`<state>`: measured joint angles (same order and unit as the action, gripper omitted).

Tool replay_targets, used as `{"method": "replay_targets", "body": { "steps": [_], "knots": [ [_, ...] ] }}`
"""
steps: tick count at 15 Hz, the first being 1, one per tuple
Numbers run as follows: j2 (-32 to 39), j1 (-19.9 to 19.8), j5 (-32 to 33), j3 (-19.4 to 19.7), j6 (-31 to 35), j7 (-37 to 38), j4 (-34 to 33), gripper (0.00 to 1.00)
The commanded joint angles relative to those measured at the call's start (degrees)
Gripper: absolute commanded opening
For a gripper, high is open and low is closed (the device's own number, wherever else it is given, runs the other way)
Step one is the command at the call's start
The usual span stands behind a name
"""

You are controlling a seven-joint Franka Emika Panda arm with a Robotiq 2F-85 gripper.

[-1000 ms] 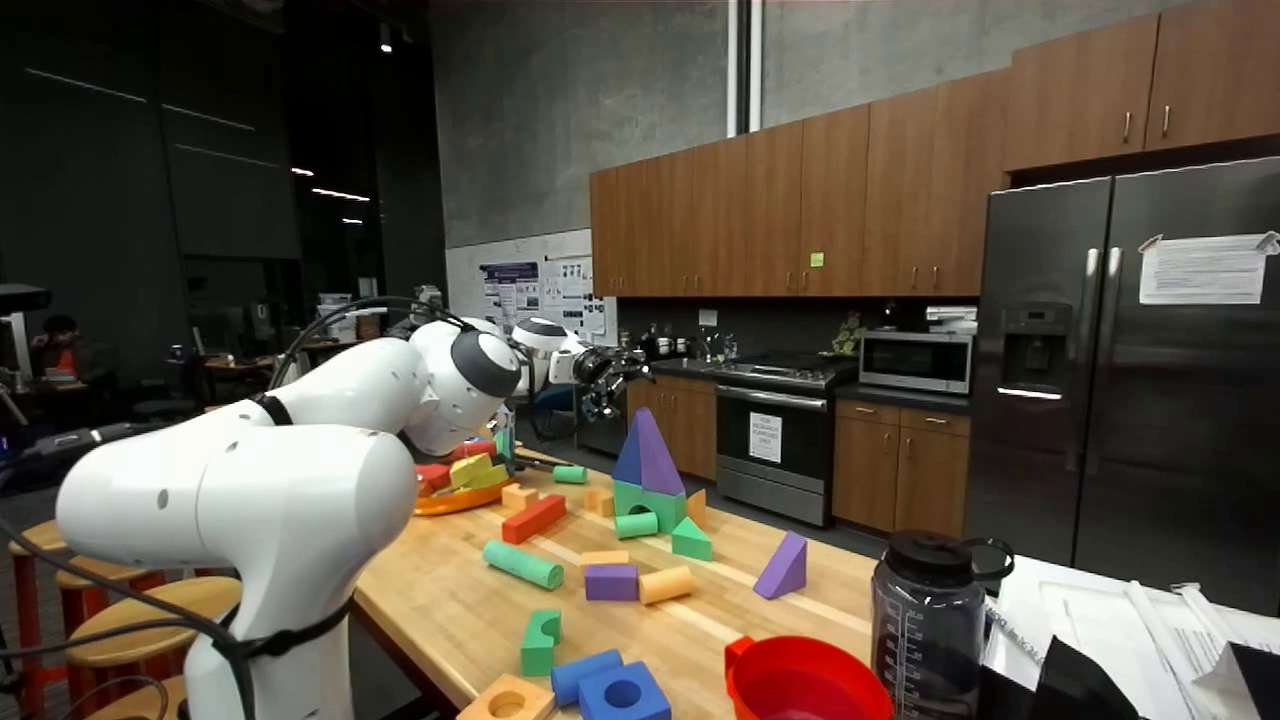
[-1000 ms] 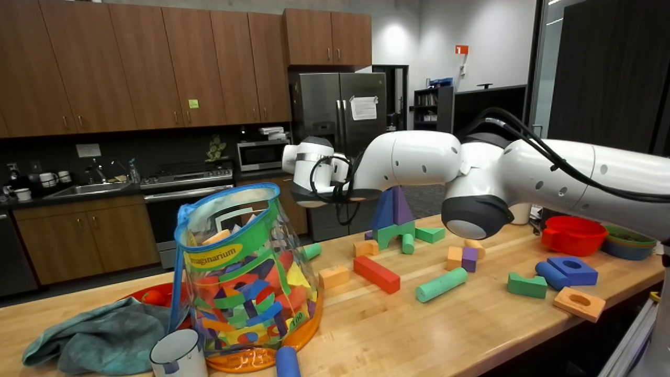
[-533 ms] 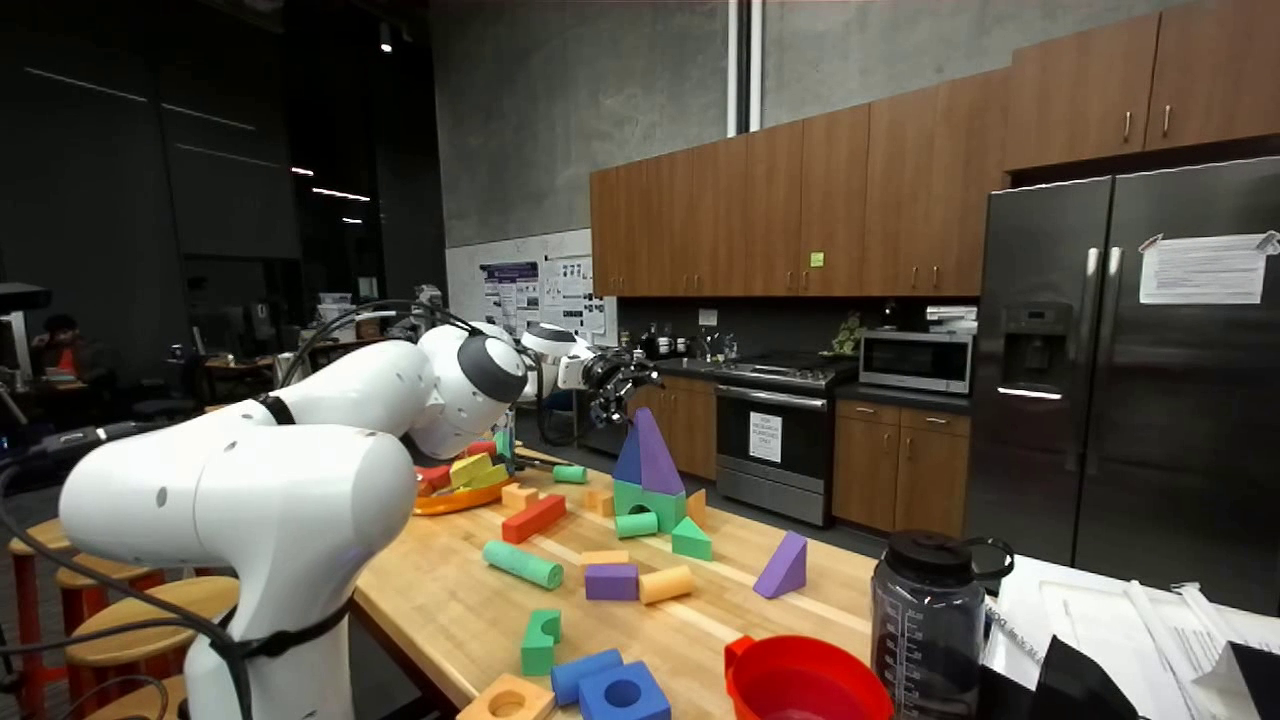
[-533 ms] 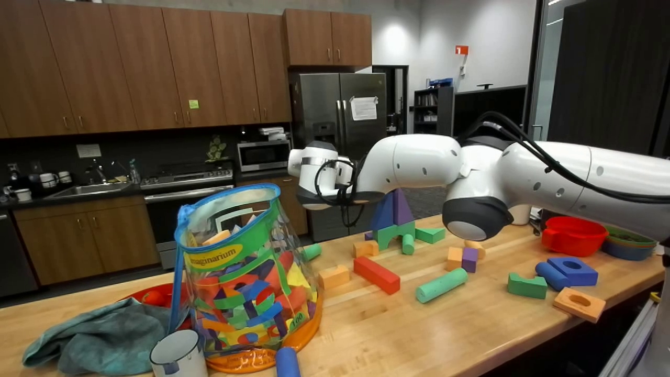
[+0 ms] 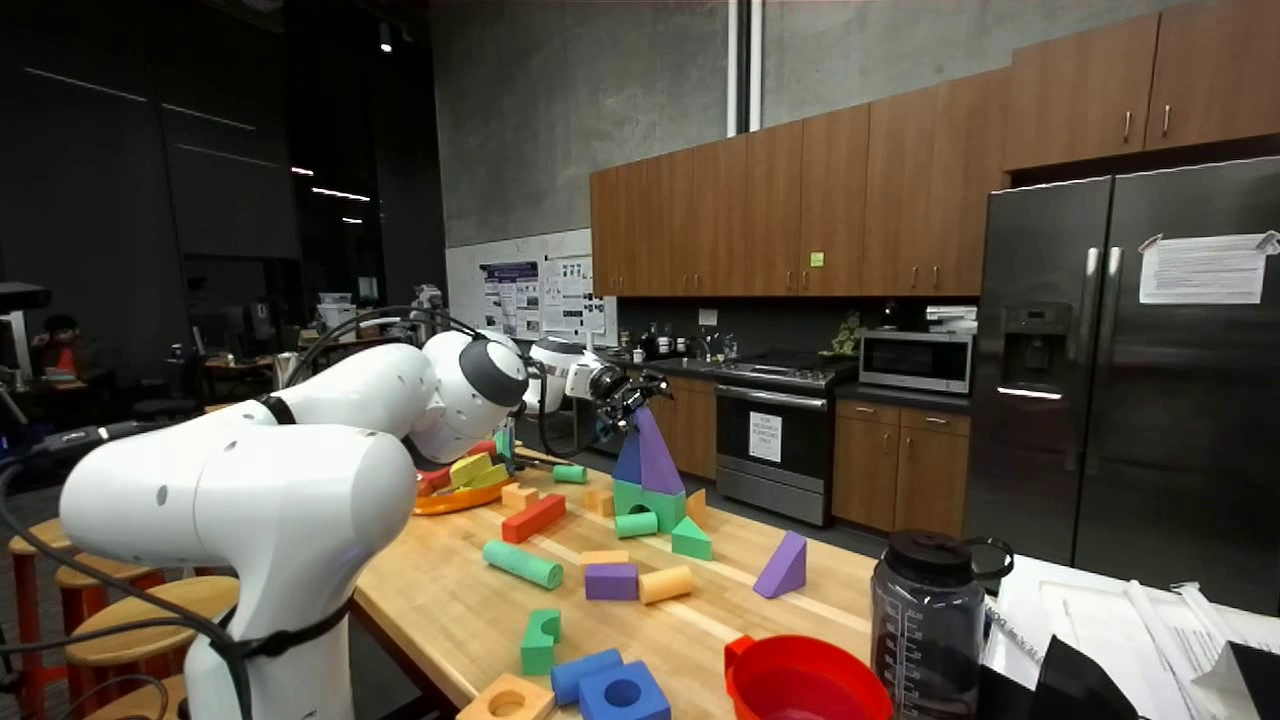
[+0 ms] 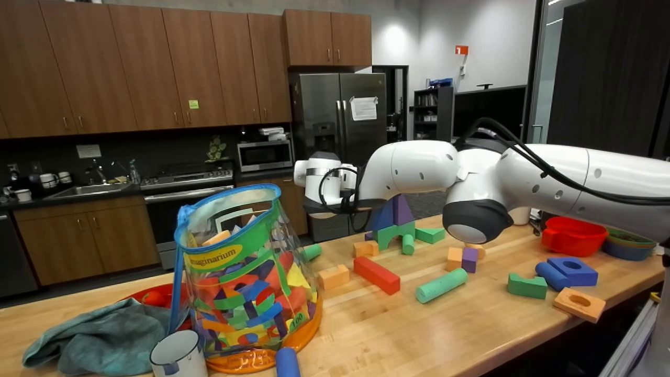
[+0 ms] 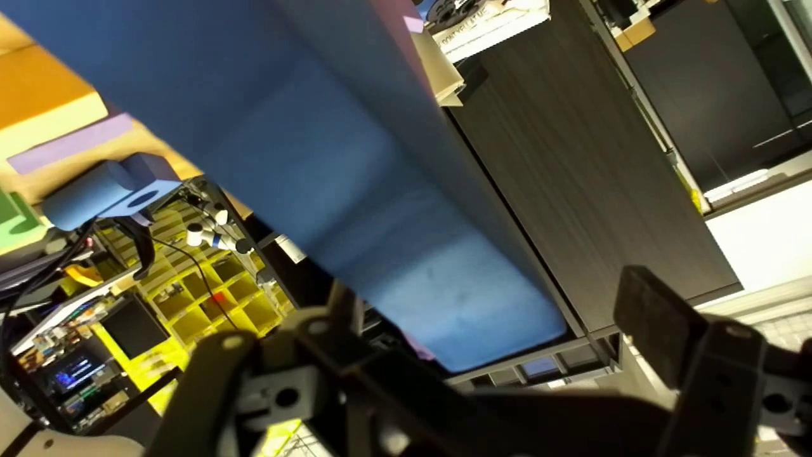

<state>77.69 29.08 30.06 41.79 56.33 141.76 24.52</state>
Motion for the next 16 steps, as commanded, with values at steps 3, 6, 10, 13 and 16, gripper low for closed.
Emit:
{"method": "replay_targets", "body": {
  "steps": [3, 6, 10, 13, 16],
  "knots": [
    [-0.5, -0.5, 3.4, 0.1, -1.2, -8.1, 1.1, 1.00],
    [-0.4, -0.3, 4.4, -0.3, -2.1, -12.9, 1.1, 1.00],
    [0.9, 1.7, 5.7, -2.1, -6.2, -22.1, 0.9, 1.00],
    [1.7, 3.3, 6.1, -3.7, -8.7, -27.7, 1.4, 1.00],
    [2.6, 4.1, 7.4, -4.9, -11.1, -30.2, 0.3, 1.00]
  ]
}}
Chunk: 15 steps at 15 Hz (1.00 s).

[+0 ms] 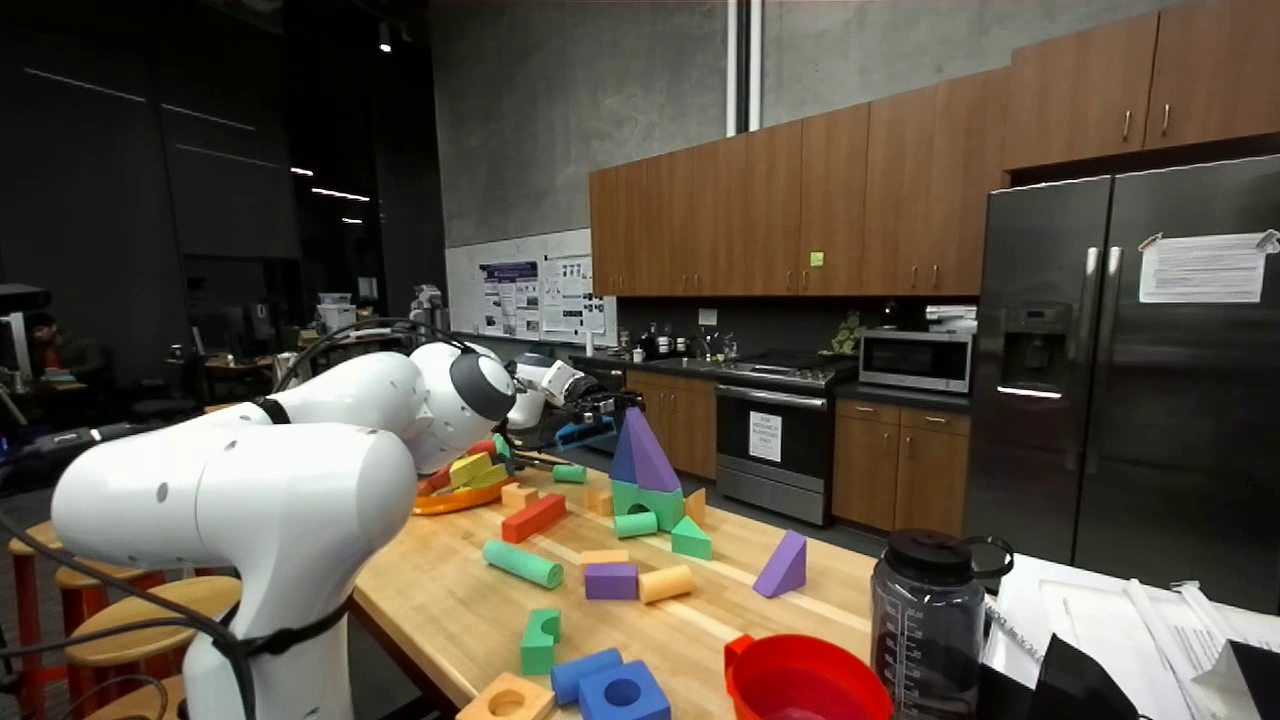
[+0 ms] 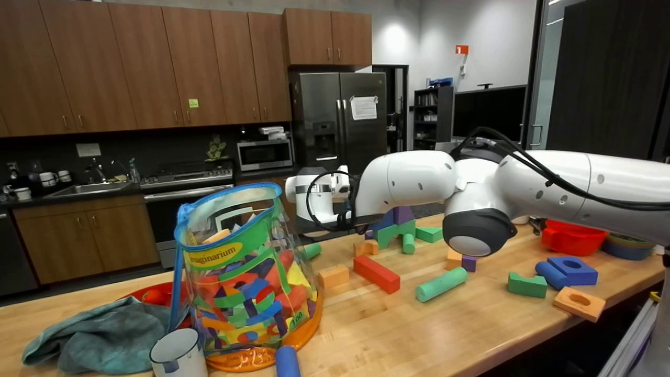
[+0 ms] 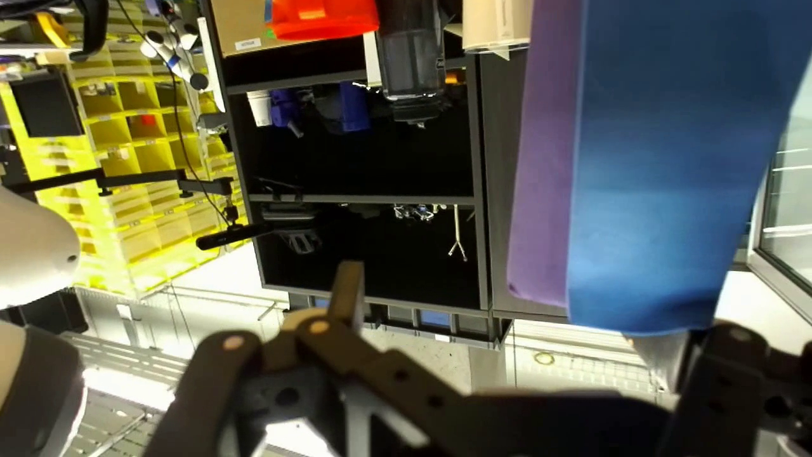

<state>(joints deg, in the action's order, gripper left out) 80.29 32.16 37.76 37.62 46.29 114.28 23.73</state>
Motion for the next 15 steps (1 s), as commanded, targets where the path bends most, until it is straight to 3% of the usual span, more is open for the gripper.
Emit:
{"method": "replay_targets", "body": {
  "steps": [1, 2, 3, 6, 13, 15],
  "knots": [
    [0.1, 1.0, -0.2, -1.2, -1.5, -3.2, 0.3, 1.00],
    [0.1, 1.0, -0.5, -1.3, -1.7, -2.7, 0.2, 1.00],
    [0.1, 1.1, -0.8, -1.5, -1.9, -2.2, -0.1, 0.75],
    [-0.1, 1.0, -1.2, -1.6, -1.8, -1.2, -0.7, 0.61],
    [-0.7, 0.4, -1.5, -1.3, -1.2, 0.6, -1.5, 0.05],
    [-1.3, -0.5, -1.4, -0.8, -1.0, 2.5, -2.3, 0.01]
  ]
}}
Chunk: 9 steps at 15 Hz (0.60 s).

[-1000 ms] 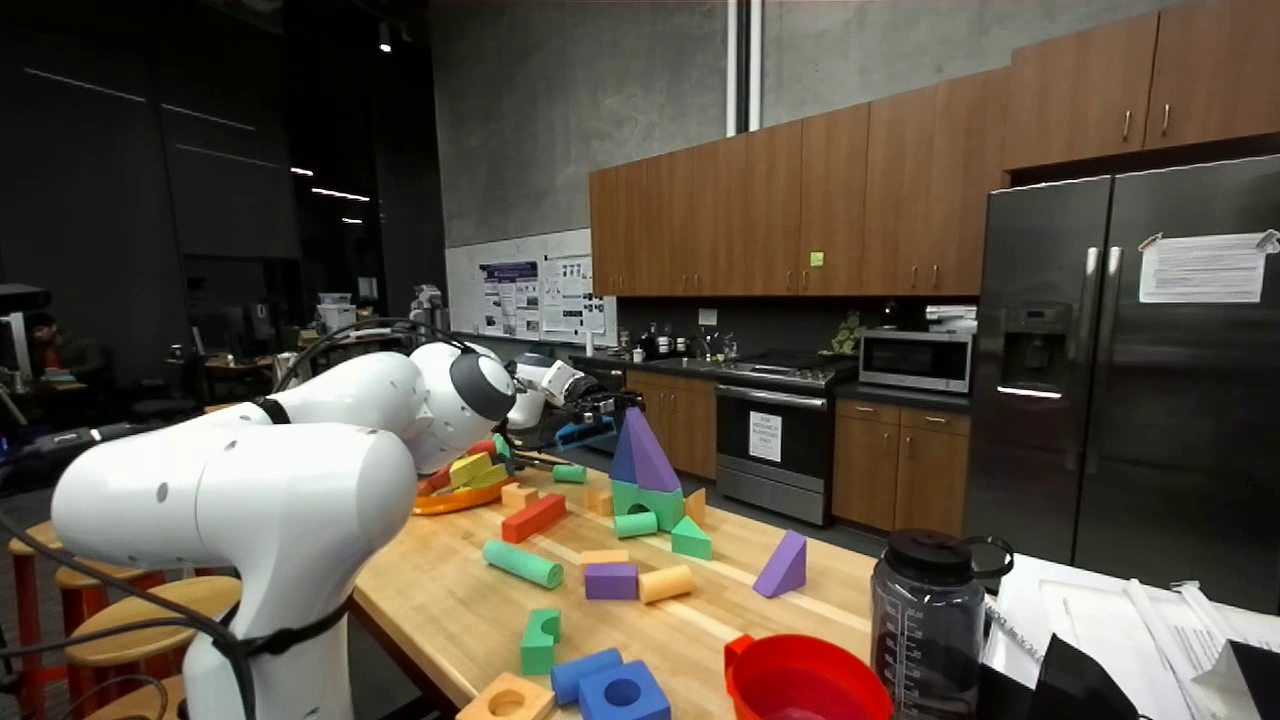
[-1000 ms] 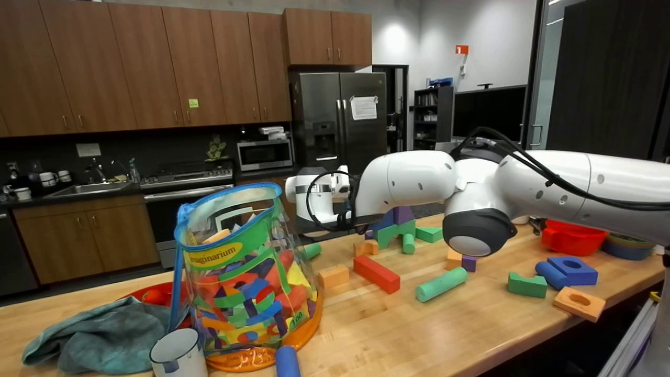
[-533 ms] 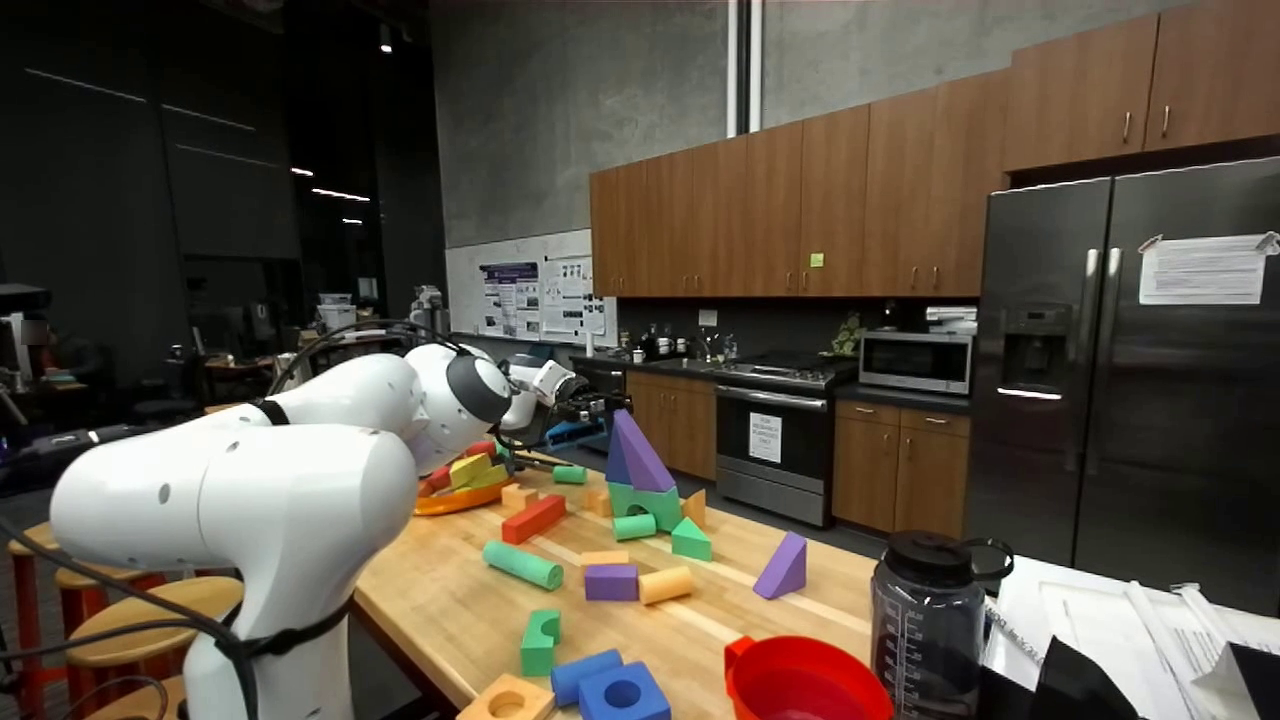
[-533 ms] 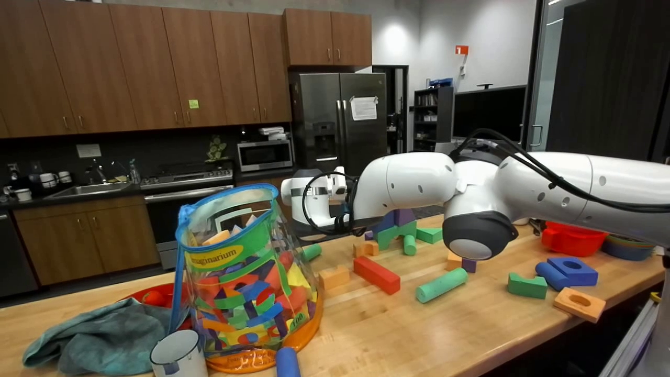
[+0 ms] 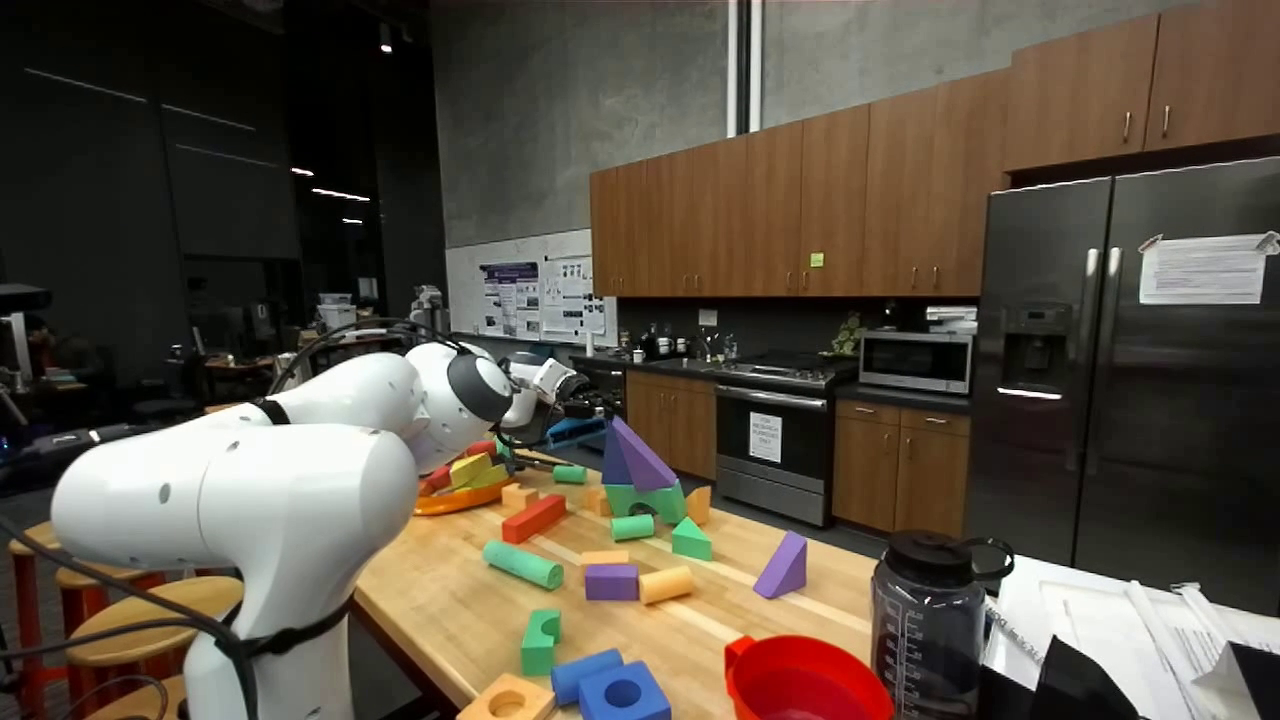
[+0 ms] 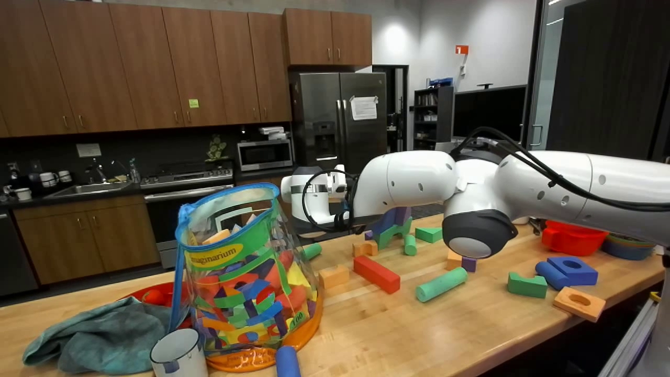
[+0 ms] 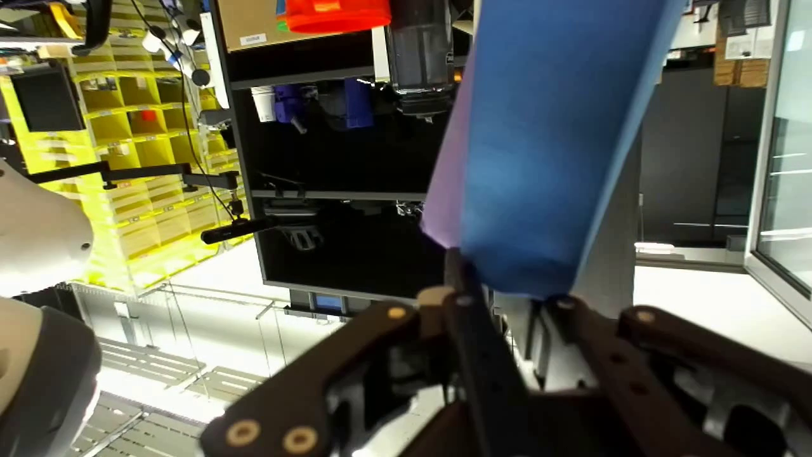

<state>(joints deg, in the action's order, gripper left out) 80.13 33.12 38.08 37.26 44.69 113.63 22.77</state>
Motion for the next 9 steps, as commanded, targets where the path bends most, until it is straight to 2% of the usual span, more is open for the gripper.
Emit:
{"method": "replay_targets", "body": {
  "steps": [1, 2, 3, 4, 9],
  "knots": [
    [-1.7, -1.9, -1.9, -0.4, 0.6, 5.2, -2.2, 0.00],
    [-1.9, -2.3, -2.0, -0.3, 0.8, 7.1, -2.8, 0.00],
    [-2.1, -3.6, 0.2, -2.5, 0.6, 9.1, -4.8, 0.00],
    [-4.2, -3.0, 0.0, -3.0, 1.9, 12.0, -2.1, 0.00],
    [-7.3, -4.6, 0.7, -5.6, 4.1, 18.7, -2.6, 0.00]
  ]
}}
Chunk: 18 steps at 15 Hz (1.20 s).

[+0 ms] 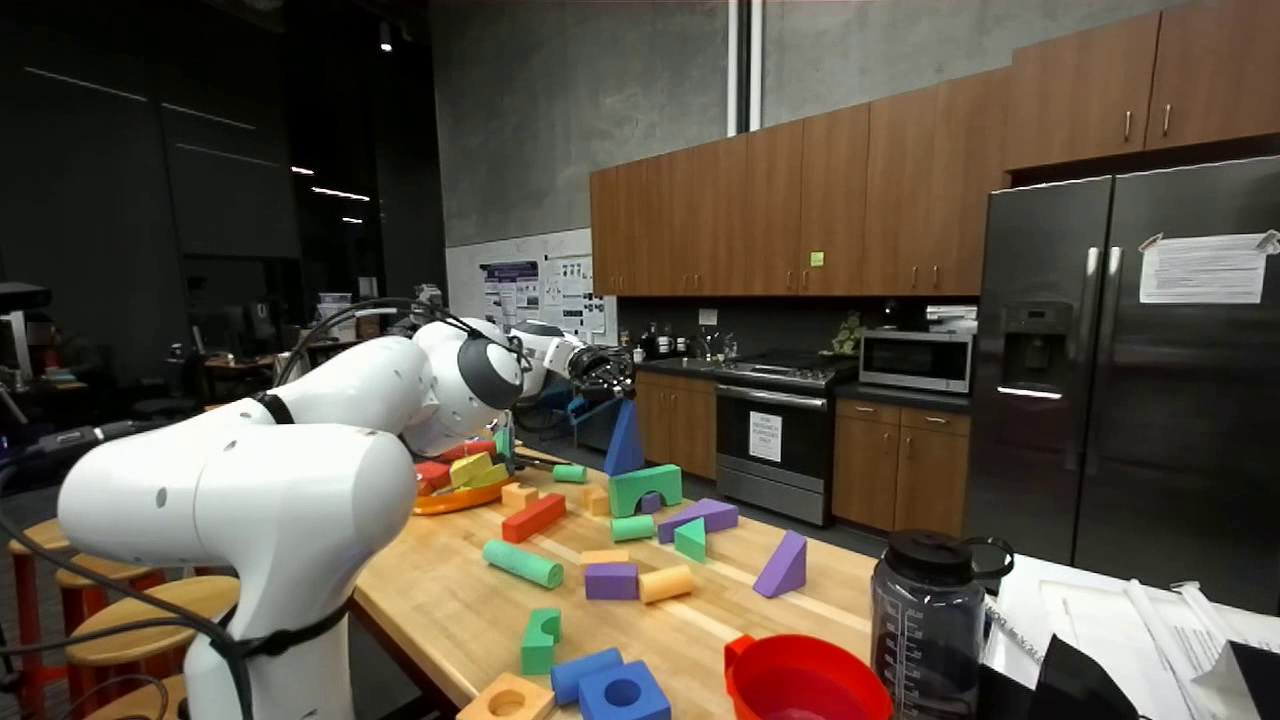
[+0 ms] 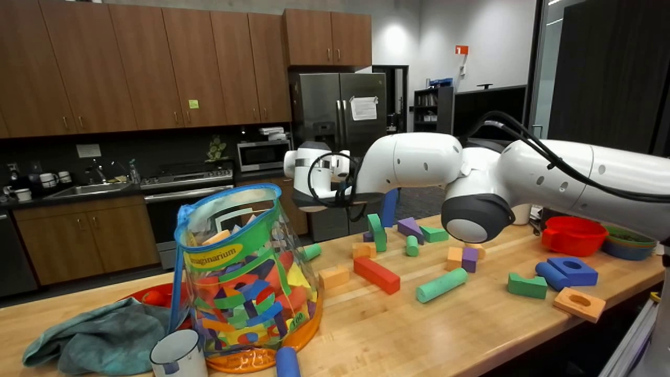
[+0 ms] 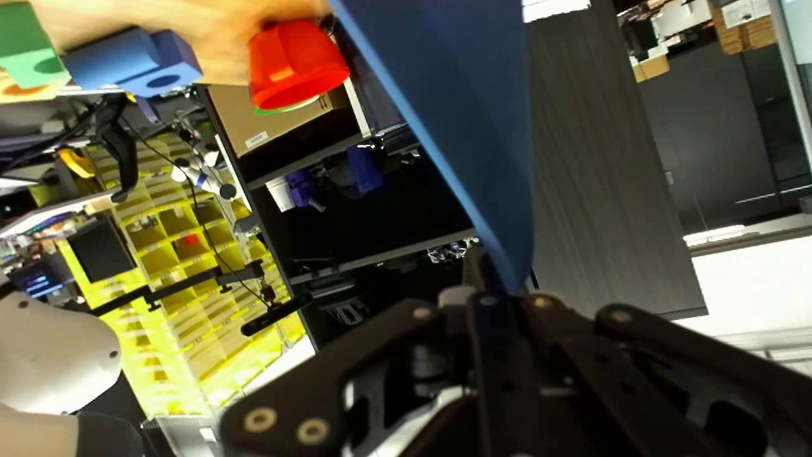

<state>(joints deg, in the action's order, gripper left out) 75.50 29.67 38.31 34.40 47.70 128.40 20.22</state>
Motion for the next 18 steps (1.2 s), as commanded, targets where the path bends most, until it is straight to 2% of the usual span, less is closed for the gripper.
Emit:
{"method": "replay_targets", "body": {
  "steps": [1, 4, 12, 13, 14, 18],
  "knots": [
    [-3.3, -1.4, 0.4, -3.4, 1.4, 5.1, 0.0, 0.00],
    [-5.3, -2.0, -0.1, -5.8, 3.2, 9.2, 0.0, 0.00],
    [-10.9, -2.5, -3.0, -13.1, 14.2, 25.2, 0.0, 0.00],
    [-12.5, -1.6, -10.6, -3.0, 16.8, 21.4, 0.0, 0.00],
    [-13.1, -1.6, -13.1, -1.4, 18.5, 21.4, -0.1, 0.00],
    [-15.2, -0.6, -32.1, 15.3, 25.7, 20.8, -0.2, 0.00]
  ]
}}
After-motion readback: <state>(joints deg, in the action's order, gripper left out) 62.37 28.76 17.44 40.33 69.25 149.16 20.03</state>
